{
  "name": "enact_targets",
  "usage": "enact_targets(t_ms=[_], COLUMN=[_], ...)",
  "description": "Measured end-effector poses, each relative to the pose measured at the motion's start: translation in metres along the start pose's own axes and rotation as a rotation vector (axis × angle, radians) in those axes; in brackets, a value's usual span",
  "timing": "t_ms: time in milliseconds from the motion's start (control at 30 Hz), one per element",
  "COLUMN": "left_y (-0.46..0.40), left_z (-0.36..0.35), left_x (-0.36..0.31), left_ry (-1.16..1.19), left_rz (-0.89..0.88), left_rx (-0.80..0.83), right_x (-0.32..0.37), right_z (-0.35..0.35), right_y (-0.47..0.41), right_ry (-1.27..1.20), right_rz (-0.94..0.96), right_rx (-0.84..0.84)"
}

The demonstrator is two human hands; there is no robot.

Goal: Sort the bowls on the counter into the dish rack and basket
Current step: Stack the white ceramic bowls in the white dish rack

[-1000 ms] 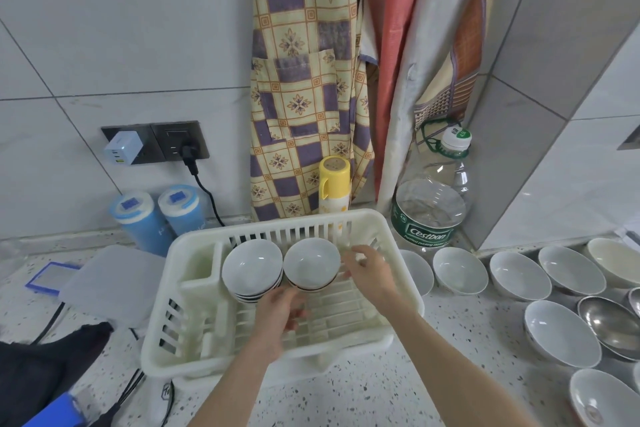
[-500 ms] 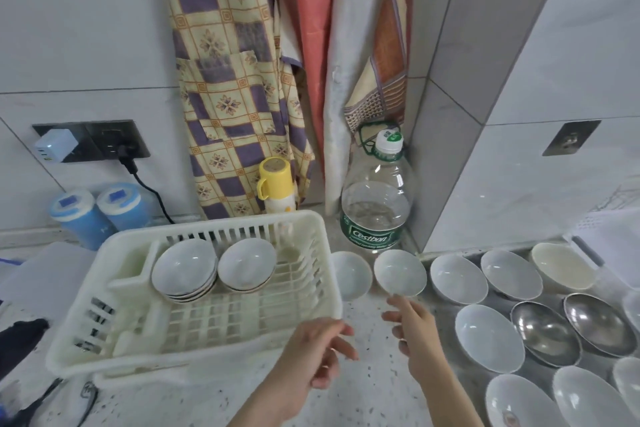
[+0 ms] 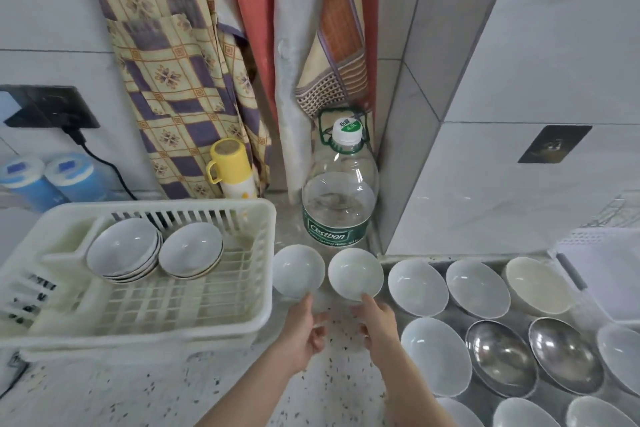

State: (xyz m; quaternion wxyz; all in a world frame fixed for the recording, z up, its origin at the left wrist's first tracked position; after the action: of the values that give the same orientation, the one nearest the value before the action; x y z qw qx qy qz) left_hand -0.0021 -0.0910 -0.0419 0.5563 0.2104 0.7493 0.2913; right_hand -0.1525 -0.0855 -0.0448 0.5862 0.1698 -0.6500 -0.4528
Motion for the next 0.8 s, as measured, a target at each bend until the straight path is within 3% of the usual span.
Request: enact_targets(t_ms=[267, 567, 800], left_y=[-0.028, -0.028, -0.003], left_z=[0.002, 0.006, 0.007], left_x=[-0.003, -0.008, -0.004], left_ry=[0.123, 0.117, -0.066], left_rz=[-0.1, -0.124, -0.154], left_rx=[-0.22, -0.233, -0.204], right_x=[-0.002, -0.005, -0.014], right_z=[-0.003, 0.007, 0.018], right_y=[-0.019, -0.011, 0.026], right_ry=[-0.054, -0.056, -0.14], right_rz=[-0.006, -0.011, 0.05], right_rx=[-0.014, -0.057, -0.04])
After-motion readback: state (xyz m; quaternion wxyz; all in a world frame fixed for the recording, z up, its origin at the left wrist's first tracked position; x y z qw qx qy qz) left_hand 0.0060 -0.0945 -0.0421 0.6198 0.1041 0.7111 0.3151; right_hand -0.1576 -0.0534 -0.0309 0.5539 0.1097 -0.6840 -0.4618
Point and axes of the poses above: each hand's wrist, its own y-axis away from the middle knuckle, its own z-axis out of the back of the hand, x = y × z, the point moved 3 cm from there along -y, towards the middle knuckle, and after that the axes turned 11 degrees about -z, right-handed, at the moved point
